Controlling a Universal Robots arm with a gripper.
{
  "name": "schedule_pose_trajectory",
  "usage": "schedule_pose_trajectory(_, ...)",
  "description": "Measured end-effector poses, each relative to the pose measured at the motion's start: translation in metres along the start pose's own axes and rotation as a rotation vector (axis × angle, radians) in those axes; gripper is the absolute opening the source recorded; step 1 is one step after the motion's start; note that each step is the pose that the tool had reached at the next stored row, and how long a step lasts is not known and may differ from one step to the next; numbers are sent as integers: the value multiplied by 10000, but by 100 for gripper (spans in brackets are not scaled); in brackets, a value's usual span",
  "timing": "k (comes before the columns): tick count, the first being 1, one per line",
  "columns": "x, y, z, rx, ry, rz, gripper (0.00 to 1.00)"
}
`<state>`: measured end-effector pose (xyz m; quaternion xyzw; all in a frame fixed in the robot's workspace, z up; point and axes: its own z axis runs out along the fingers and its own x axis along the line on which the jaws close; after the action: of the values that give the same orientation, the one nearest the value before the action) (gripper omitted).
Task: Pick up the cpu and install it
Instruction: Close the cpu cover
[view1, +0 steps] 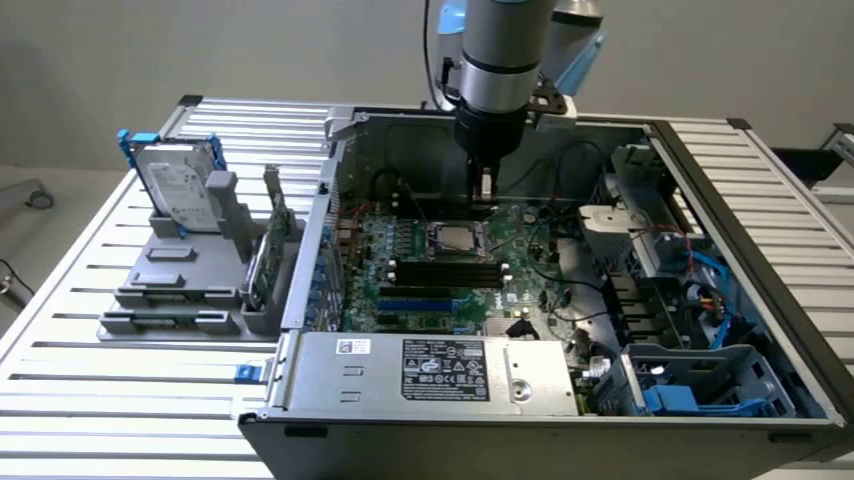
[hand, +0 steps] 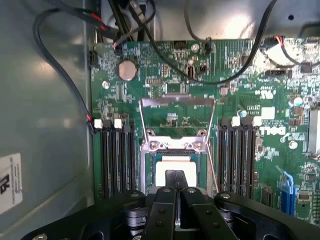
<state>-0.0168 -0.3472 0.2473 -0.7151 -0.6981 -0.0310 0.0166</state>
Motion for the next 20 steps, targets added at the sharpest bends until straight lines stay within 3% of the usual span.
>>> schedule_pose_trajectory(9,-25,403,-126,3,126,3,11)
schedule_pose_trajectory(11,-26,449,-128,4,125,1,11)
schedule_pose_trajectory(20,-49,841,-138,7,187,4,11)
